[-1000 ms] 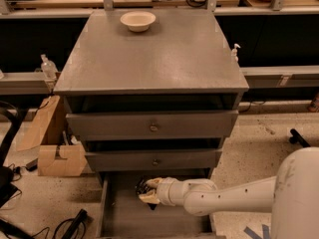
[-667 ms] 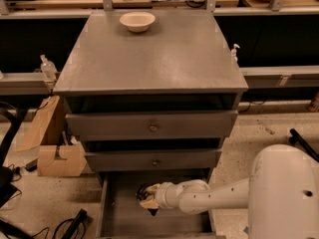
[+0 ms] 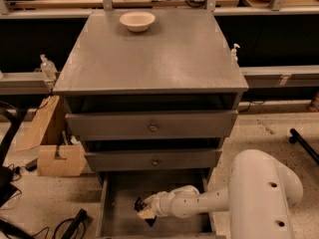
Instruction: Place rxbar chocolate into bottom drawer
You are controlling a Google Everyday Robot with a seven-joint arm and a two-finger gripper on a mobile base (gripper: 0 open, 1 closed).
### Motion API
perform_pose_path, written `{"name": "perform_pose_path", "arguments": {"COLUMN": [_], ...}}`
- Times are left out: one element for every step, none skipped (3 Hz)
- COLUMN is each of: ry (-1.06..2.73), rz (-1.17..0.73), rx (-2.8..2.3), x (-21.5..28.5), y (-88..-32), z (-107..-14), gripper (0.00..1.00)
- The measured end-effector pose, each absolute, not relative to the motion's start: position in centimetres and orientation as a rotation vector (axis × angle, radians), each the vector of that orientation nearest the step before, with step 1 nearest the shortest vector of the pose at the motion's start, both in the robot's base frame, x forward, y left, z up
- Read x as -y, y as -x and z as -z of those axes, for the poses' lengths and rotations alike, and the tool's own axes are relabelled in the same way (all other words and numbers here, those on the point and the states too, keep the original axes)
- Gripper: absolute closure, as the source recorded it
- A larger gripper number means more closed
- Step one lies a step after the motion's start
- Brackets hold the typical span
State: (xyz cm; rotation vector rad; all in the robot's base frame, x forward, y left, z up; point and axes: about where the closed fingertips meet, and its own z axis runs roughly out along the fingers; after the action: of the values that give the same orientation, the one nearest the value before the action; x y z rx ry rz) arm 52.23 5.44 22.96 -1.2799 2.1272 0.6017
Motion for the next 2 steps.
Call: {"name": "perform_pose_path", "arguments": {"ry": [1.279, 1.28], "rz": [-0.608, -0.609], "rx": [-2.132, -2.131], "x": [-5.52, -5.64], "y": [-51.97, -51.94], "z": [-22.54, -22.58], "gripper": [0.82, 0.59]}}
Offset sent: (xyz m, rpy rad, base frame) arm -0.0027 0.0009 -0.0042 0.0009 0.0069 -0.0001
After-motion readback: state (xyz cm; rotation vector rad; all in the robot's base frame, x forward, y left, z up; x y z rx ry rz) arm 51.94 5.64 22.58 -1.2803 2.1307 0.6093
